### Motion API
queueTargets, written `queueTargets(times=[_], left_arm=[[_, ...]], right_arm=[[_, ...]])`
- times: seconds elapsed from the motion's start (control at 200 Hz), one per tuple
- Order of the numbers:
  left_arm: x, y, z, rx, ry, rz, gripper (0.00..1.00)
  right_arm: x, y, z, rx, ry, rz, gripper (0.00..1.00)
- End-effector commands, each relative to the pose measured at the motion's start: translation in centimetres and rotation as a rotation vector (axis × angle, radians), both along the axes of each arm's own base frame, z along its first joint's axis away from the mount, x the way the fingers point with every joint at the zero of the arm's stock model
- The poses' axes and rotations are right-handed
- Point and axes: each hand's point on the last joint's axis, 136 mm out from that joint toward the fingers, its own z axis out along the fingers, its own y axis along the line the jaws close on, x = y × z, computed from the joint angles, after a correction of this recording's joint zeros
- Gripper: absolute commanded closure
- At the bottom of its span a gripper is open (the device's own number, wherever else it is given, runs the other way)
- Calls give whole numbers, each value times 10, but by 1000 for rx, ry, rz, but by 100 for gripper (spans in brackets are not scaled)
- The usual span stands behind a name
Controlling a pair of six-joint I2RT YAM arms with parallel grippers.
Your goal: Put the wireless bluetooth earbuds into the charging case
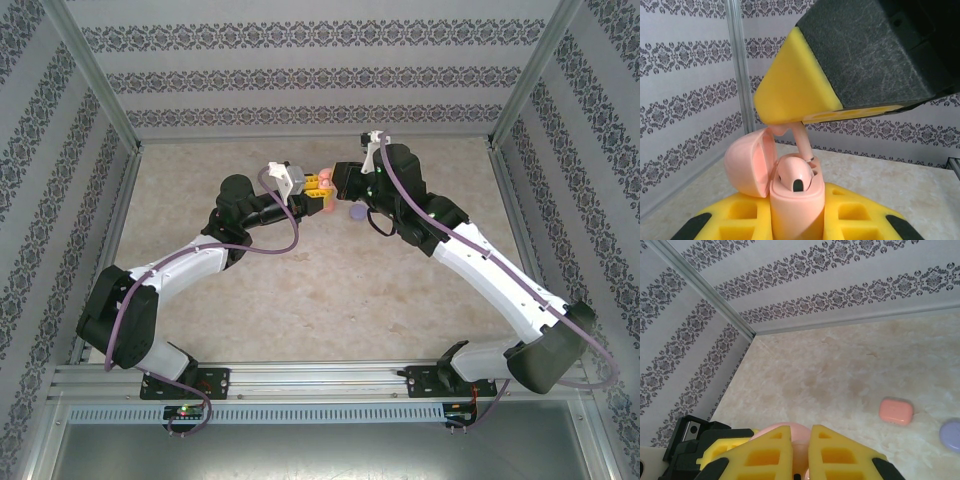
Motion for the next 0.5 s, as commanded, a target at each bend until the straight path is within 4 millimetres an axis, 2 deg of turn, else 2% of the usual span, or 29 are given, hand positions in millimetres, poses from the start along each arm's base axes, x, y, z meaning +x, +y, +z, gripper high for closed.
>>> queueTargets(times=[0.0,0.495], left_arm=[[-16,-7,37,-38,-107,-40,100],[-17,-7,42,-42,-116,-33,100]], right_arm=[[5,2,-8,3,10,-13,88],[0,7,-24,-81,2,-16,90]])
